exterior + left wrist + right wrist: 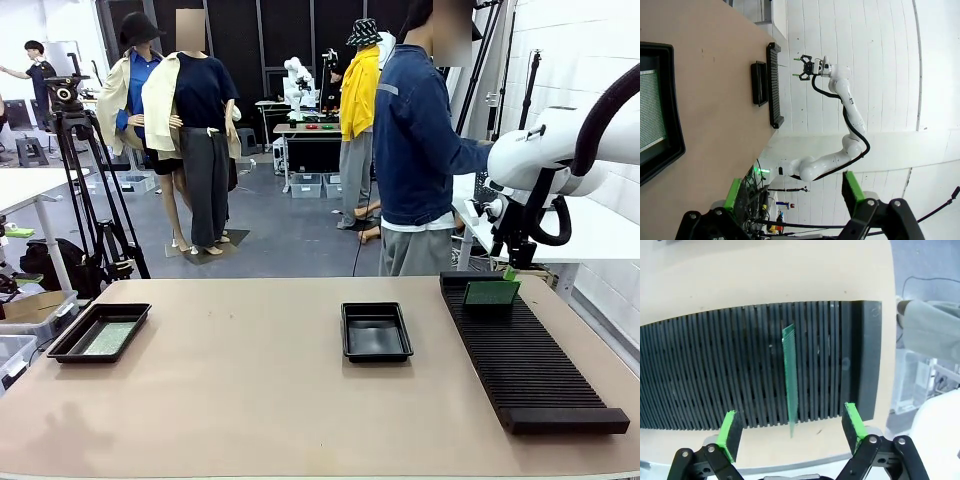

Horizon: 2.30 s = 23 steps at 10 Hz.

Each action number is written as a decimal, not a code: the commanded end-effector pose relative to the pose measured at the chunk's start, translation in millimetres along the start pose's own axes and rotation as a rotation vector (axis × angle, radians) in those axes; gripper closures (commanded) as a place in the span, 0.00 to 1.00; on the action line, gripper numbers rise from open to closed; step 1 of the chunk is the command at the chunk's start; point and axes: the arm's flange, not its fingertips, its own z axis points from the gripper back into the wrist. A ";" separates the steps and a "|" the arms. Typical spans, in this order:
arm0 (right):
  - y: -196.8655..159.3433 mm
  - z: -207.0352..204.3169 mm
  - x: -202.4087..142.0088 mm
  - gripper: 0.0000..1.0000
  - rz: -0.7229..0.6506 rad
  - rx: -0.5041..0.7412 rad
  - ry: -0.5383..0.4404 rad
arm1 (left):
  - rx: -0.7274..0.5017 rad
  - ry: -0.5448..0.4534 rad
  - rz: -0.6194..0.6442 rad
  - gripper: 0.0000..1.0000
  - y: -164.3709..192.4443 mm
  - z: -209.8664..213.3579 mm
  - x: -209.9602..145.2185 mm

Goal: Inspect and transfer BCBs to ESD trays.
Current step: Pick up the Blank PCB from the PCB Rack and place it in the right ESD tray.

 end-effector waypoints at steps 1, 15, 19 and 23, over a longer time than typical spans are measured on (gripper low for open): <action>-19.2 -6.6 3.1 0.00 0.036 0.015 0.035 | 0.012 0.015 -0.003 0.00 -0.5 0.6 -2.8; -32.8 -66.5 5.5 0.00 -0.054 0.103 0.069 | 0.012 0.015 -0.003 0.00 -0.5 0.6 -2.8; -30.9 -62.7 6.9 0.07 -0.055 0.090 0.086 | 0.012 0.015 -0.003 0.00 -0.5 0.6 -2.8; -33.5 -63.2 5.7 0.52 -0.049 0.097 0.100 | 0.012 0.015 -0.003 0.00 -0.5 0.6 -2.8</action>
